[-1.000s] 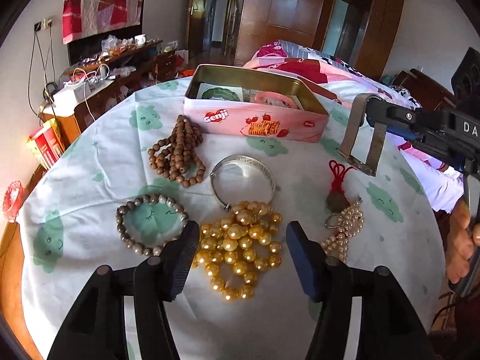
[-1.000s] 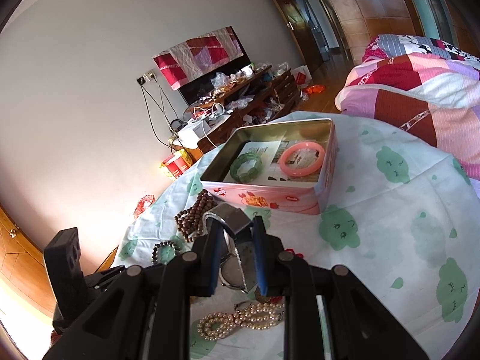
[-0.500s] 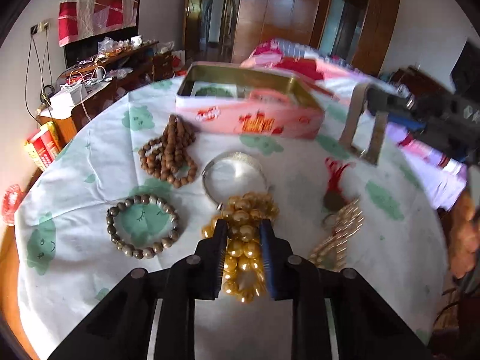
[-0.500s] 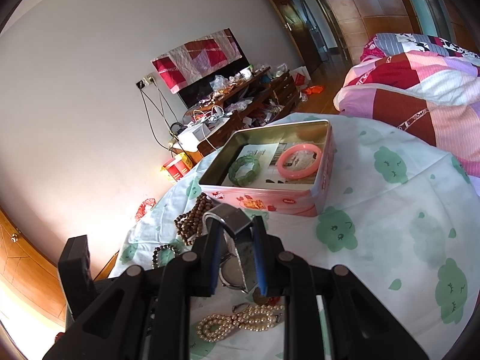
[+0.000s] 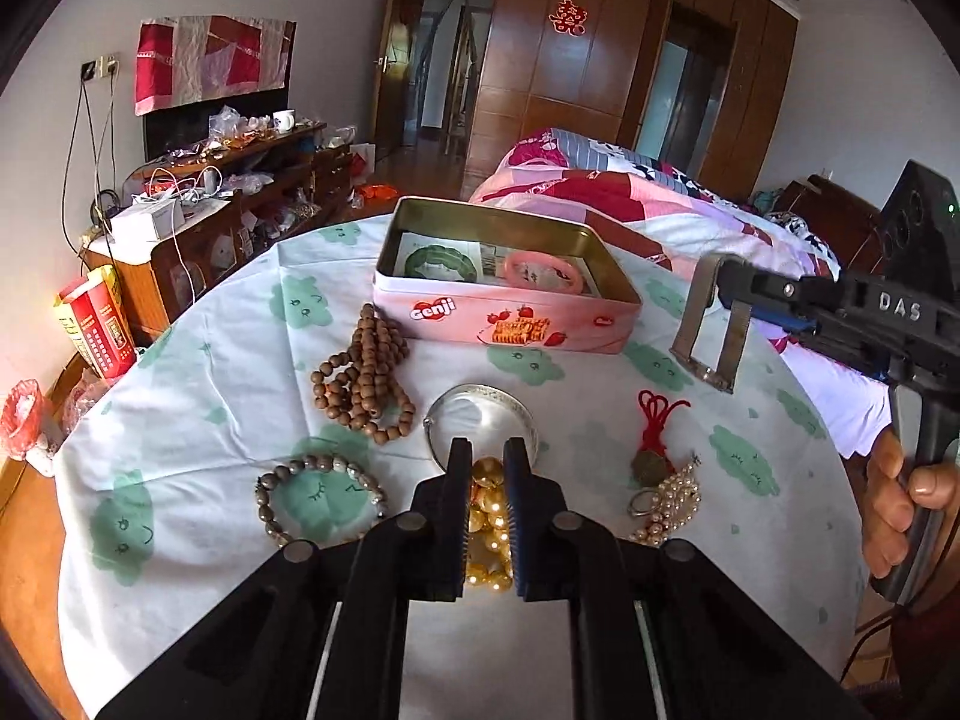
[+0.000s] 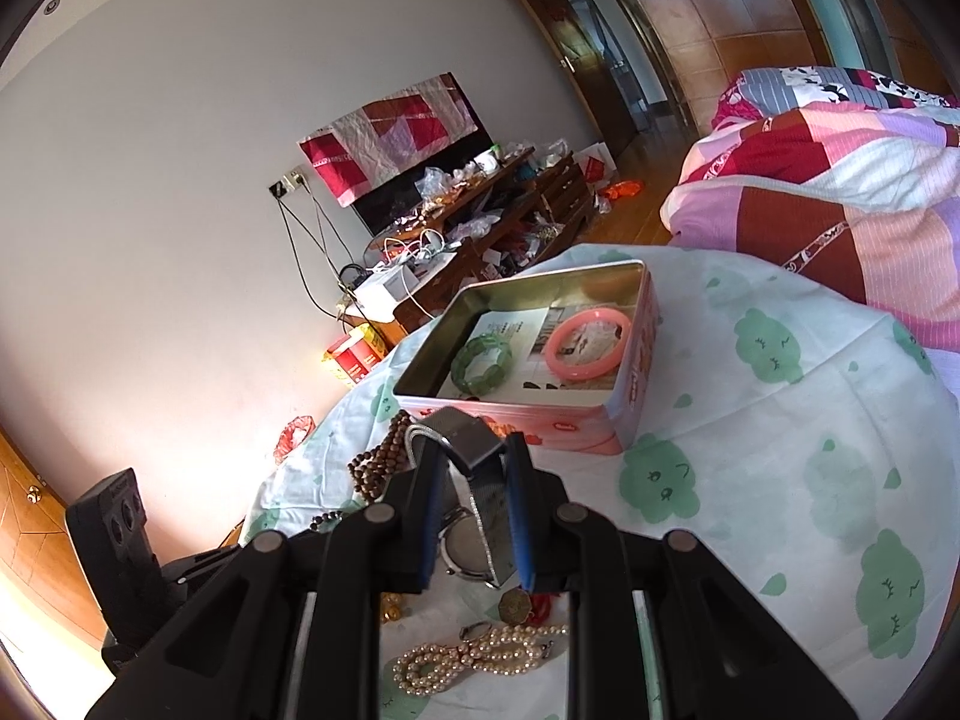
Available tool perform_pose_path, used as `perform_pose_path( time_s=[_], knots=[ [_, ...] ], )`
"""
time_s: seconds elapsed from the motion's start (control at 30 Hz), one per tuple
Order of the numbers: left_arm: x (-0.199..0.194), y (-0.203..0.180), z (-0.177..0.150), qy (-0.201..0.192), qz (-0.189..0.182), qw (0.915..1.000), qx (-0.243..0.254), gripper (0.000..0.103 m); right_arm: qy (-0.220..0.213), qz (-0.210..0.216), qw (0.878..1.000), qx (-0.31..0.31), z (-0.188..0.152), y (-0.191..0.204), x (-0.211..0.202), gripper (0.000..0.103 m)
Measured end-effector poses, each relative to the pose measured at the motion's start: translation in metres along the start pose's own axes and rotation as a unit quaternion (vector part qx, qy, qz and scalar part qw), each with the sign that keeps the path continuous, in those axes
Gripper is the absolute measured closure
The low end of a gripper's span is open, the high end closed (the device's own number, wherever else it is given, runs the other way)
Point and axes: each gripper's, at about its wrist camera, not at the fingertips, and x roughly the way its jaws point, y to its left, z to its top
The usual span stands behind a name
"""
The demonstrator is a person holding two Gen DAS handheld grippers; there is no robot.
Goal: Organize jewelry
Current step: 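Carry the gold pearls and silver clasp into the pink tin and release both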
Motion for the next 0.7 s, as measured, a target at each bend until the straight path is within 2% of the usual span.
perform_pose_path(
  time_s=[0.4, 0.7],
  knots=[
    [-0.03, -0.007, 0.035, -0.068, -0.025, 0.9974, 0.004, 0.093, -0.014, 0.012, 1.0, -0.002, 0.011, 0.002, -0.004, 0.08],
    [-0.012, -0.013, 0.078, -0.094, -0.029, 0.995, 0.014, 0.093, -0.037, 0.011, 0.999, -0.001, 0.039, 0.0, 0.0, 0.08]
  ],
)
